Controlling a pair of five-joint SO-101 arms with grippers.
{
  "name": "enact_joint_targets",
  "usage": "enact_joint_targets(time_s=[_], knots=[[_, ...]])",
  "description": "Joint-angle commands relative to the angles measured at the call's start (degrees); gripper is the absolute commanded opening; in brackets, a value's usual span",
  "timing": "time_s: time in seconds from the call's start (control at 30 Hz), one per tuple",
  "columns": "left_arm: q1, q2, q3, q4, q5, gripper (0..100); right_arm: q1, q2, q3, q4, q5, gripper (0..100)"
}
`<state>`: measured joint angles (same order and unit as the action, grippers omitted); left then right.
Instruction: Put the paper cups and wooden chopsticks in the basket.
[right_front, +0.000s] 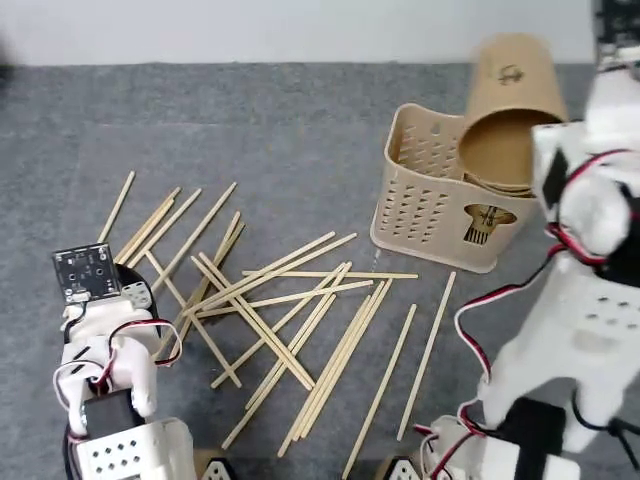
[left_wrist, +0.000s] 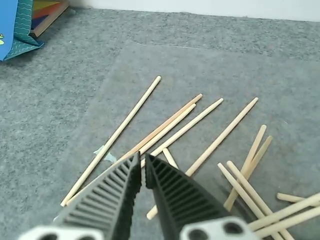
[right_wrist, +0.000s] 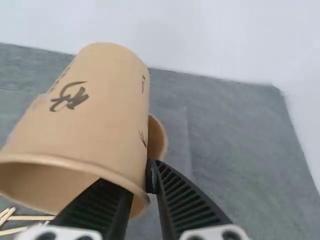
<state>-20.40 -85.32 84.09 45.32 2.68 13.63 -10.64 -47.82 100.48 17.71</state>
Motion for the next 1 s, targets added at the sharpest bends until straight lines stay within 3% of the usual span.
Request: enact_joint_targets(time_s=[0.0,0.43,0.7,0.97], knots=[[0.44,-0.7,-0.22,-1.41,0.44,2,1.54,-2.86,-1.76,2.42,-0.18,0.9],[0.44,-0.7,-0.22,-1.41,0.44,2,1.54,-14.02,18.29,2.33,2.64,1.1],[0.44,-0.7,-0.22,-1.41,0.44,2,3.56,-14.11,21.19,1.98,2.55,1.7],[0.44,-0.7,-0.22,-1.41,0.44,2,3.21,-12.53,21.36,-4.79,2.11,15.8]])
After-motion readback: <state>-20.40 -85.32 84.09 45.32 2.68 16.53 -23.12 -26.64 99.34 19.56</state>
